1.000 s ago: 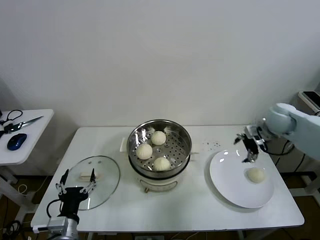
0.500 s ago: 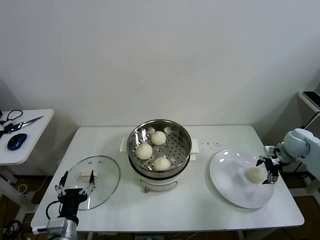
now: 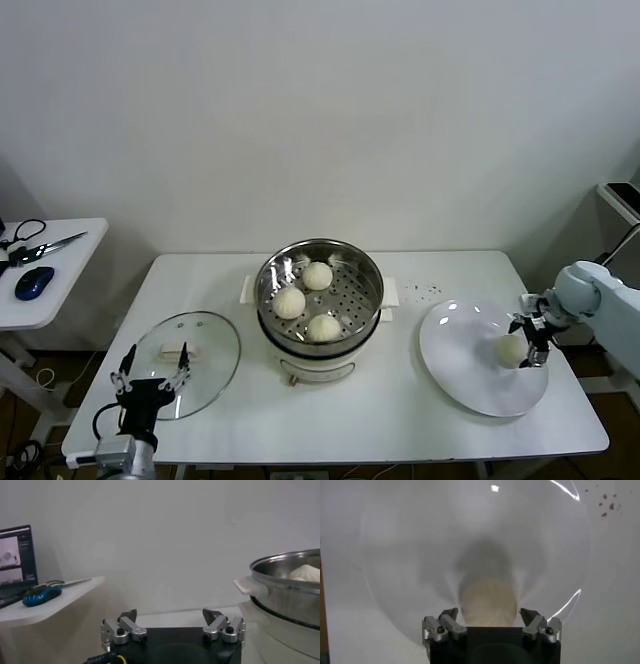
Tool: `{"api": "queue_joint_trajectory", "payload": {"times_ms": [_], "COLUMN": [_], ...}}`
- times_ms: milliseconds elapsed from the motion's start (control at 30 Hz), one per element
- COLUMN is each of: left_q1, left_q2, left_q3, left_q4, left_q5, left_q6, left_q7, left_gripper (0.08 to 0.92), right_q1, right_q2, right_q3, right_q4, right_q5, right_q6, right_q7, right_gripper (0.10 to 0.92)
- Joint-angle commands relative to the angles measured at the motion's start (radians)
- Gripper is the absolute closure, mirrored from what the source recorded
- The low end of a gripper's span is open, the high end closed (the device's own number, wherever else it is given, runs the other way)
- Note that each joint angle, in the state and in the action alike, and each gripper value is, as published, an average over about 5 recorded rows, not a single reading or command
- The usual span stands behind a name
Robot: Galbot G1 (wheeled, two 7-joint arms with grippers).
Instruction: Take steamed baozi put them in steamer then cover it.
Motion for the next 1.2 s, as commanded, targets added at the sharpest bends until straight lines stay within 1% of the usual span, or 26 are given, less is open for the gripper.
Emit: {"api": "queue_joint_trajectory", "payload": {"times_ms": [33,167,367,500,633,733,900,1033,1133,1200], "left_q1": [-0.005,-0.006,0.001,0.009,0.012,0.011,0.007,0.005,0.006,0.006], "left_q2": [0.0,0.0,-0.001,0.001,0.004,0.004,0.006,0.011,0.012,0.012], "left_q3": [-0.001,-0.001,-0.003,-0.006,-0.001,0.008,0.025,0.042,0.057,0.067], "left_q4": [0.004,0.004,0.001,-0.003,-0.005,-0.007,-0.022,-0.026,-0.028,-0.029], "left_q5": [0.0,-0.001,-0.001,-0.002,-0.002,0.001,0.005,0.004,0.005,0.005], "left_q6": [0.003,0.004,0.002,-0.001,-0.003,-0.002,0.001,0.003,0.001,0.001], "left_q7": [0.001,0.0,0.001,0.002,0.003,0.004,0.003,0.002,0.002,0.002], "left_gripper": [0.177,0.177,0.177,0.177,0.177,0.177,0.177,0.177,0.177,0.177], "right_q1": [-0.001,0.016,0.043,0.133,0.354,0.571,0.891,1.03,1.094,1.114], "right_q2": [0.052,0.046,0.036,0.017,0.025,0.065,0.198,0.311,0.383,0.424], "right_q3": [0.002,-0.013,-0.037,-0.13,-0.32,-0.511,-0.785,-0.911,-0.977,-1.006], "right_q4": [-0.063,-0.064,-0.051,-0.021,0.02,0.058,0.102,0.129,0.154,0.173], "right_q5": [-0.022,-0.009,0.026,0.112,0.272,0.43,0.731,0.918,1.023,1.067], "right_q6": [0.019,0.025,0.021,0.004,-0.016,-0.05,-0.125,-0.161,-0.182,-0.195], "right_q7": [-0.011,-0.018,-0.019,-0.015,-0.009,0.004,0.034,0.059,0.088,0.112], "right_gripper": [0.203,0.22,0.325,0.367,0.379,0.378,0.373,0.372,0.372,0.372]}}
